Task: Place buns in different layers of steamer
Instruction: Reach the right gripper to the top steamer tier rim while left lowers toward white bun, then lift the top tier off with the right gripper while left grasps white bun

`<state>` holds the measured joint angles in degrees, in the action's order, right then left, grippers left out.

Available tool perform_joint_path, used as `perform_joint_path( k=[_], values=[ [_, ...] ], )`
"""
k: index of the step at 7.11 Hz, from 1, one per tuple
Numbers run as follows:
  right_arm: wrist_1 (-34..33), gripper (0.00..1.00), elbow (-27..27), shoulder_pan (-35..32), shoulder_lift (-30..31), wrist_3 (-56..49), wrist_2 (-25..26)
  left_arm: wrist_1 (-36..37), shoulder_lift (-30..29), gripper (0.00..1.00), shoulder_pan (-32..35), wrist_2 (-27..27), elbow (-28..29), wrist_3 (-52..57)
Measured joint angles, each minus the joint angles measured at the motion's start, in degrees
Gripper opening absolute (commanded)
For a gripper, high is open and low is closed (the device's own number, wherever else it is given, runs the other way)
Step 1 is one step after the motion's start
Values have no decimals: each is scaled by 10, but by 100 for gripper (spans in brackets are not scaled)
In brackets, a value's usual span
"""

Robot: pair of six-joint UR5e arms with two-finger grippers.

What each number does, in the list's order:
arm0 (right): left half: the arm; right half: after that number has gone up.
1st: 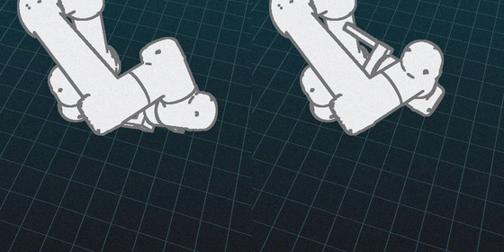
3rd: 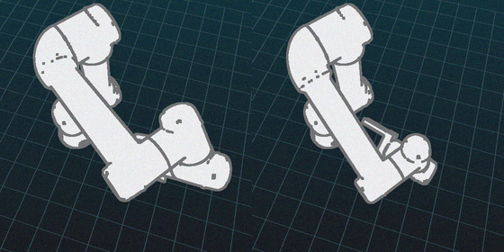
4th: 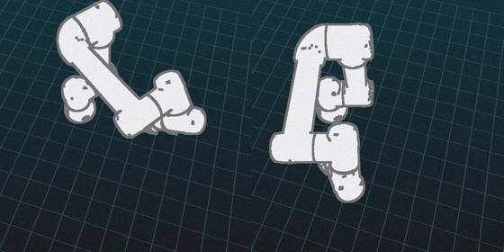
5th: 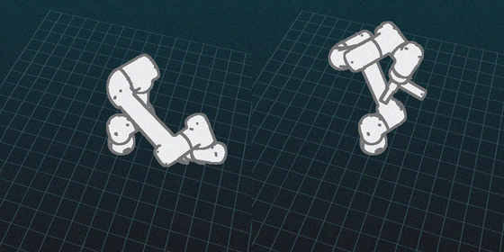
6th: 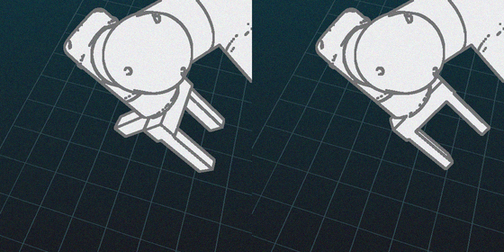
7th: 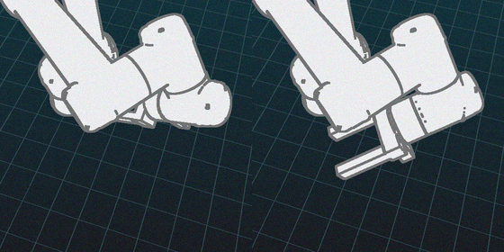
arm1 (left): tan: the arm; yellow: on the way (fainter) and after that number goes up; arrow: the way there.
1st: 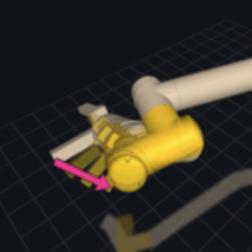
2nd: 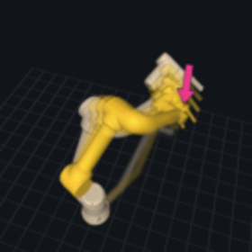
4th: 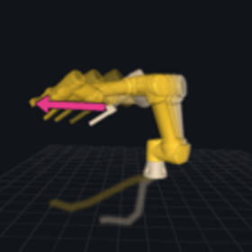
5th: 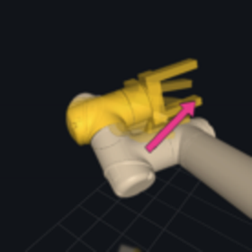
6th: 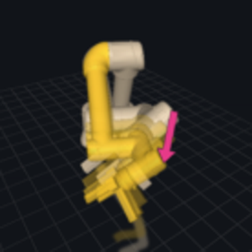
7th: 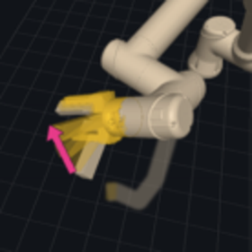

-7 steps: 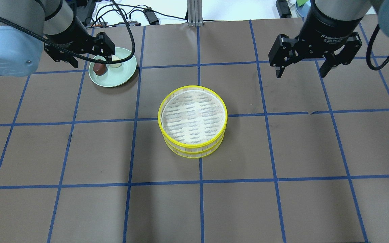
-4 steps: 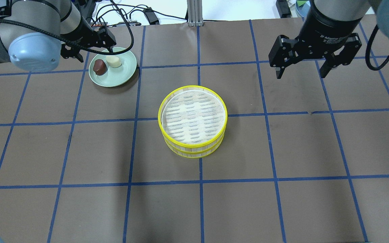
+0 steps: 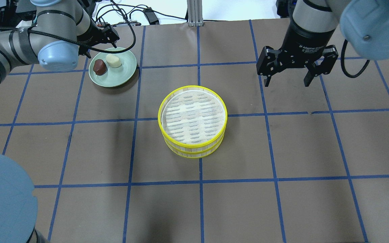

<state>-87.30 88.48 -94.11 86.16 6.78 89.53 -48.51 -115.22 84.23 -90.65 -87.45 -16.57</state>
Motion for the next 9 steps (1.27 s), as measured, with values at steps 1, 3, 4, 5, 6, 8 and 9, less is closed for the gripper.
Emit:
perform_joint_path(
  k=[1, 3, 4, 5, 6, 8, 9],
  values=[
    [-37, 98, 9, -23, -34, 14, 0, 15, -23, 100, -6, 4, 12, -8],
    [-86, 95, 32, -72, -71, 74, -3, 29, -68, 100, -20, 31, 38, -28],
    [-125, 95, 52, -82, -88, 91, -7, 43, -91, 100, -22, 38, 44, -42],
    [-174, 93, 80, -87, -107, 98, -10, 58, -109, 100, -23, 48, 46, -56],
    [-203, 86, 98, -89, -121, 100, -11, 68, -125, 82, -23, 57, 47, -67],
    [-219, 40, 108, -90, -137, 101, -13, 73, -147, 77, -23, 62, 47, -86],
    [-220, 11, 109, -90, -139, 102, -13, 74, -151, 75, -23, 61, 47, -92]
  ],
)
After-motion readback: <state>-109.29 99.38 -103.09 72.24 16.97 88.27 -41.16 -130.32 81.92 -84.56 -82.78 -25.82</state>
